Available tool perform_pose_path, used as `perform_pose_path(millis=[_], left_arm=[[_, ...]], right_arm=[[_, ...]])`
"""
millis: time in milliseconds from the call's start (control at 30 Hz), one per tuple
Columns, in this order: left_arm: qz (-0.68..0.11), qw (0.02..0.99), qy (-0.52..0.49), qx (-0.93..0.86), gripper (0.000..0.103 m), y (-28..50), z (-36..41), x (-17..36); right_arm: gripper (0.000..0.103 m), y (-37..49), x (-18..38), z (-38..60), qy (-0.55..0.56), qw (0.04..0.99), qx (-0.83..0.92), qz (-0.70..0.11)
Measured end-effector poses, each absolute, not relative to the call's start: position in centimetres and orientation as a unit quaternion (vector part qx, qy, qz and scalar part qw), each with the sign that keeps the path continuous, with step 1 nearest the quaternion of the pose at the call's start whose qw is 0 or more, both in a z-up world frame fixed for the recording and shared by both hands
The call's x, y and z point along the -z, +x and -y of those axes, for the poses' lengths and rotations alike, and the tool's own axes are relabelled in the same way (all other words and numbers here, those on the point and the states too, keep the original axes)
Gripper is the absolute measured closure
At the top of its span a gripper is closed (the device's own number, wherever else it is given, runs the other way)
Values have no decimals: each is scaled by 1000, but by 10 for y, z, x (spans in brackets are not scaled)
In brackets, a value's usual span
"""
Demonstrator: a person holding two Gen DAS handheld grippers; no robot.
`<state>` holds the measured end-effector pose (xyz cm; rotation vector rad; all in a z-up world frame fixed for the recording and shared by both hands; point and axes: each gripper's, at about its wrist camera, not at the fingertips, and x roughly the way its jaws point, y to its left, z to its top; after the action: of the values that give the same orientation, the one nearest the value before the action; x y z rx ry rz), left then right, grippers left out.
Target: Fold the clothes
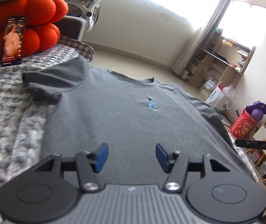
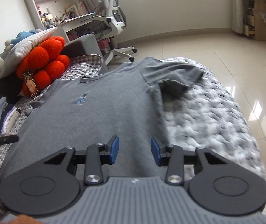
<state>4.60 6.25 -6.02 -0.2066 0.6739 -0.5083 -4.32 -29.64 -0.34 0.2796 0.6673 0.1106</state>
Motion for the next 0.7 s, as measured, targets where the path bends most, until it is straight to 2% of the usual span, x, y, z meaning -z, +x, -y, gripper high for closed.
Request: perform_pose_path(millis=[400,700], left_arm=[[-312,923,-26,223,47,122,7,72],[-307,927,35,213,56,196,44,82]], right_arm=[[61,58,26,220,39,937,-83,-338],[61,130,36,211,-2,943,-67,-327]])
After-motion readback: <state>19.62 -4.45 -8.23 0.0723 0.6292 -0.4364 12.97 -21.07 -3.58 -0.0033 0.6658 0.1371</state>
